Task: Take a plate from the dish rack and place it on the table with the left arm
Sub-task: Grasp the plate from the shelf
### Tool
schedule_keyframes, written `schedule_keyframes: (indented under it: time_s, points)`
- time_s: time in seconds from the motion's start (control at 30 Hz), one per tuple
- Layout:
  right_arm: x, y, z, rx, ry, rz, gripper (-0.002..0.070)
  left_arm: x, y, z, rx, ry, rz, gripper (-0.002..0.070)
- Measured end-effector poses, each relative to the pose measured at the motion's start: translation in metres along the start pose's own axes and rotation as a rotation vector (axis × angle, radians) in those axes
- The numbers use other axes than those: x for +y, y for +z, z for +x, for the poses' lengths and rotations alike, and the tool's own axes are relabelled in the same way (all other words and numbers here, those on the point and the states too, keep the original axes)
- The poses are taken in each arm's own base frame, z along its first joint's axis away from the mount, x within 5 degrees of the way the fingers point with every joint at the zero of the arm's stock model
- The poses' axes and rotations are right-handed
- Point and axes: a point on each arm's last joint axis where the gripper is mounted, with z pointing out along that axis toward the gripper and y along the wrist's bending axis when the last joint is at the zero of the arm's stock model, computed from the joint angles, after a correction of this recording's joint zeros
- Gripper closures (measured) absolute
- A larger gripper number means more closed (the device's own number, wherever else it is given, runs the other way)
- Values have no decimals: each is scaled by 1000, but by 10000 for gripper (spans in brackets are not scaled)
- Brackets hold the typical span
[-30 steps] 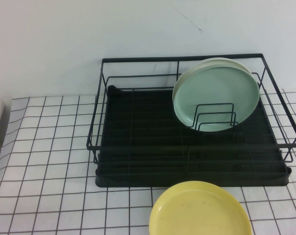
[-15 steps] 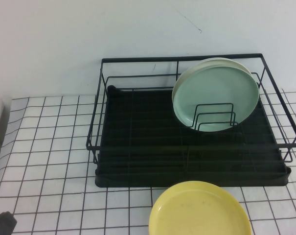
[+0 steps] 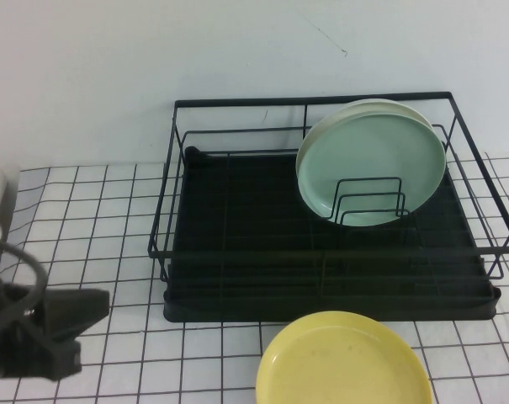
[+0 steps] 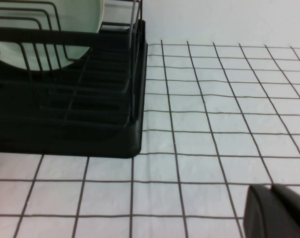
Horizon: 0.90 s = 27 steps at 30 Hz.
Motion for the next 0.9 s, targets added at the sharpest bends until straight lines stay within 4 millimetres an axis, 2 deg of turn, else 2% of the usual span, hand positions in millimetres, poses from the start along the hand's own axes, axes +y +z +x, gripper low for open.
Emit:
schedule_keyframes:
  time_s: [0.2, 0.4, 0.73, 0.8, 0.9]
  points:
    - [0, 0, 0, 0, 0, 0, 678, 11, 31, -38, 19, 53, 118, 678]
    - [0, 0, 0, 0, 0, 0, 678, 25, 72, -73, 19, 91, 197, 678]
    - [0, 0, 0, 0, 0, 0, 678, 4, 164, -117, 58, 313, 334, 676]
    - [0, 0, 0, 0, 0, 0, 678, 2, 182, -124, 49, 393, 354, 643]
    - [0, 0, 0, 0, 0, 0, 678, 1, 207, -131, 37, 502, 383, 533]
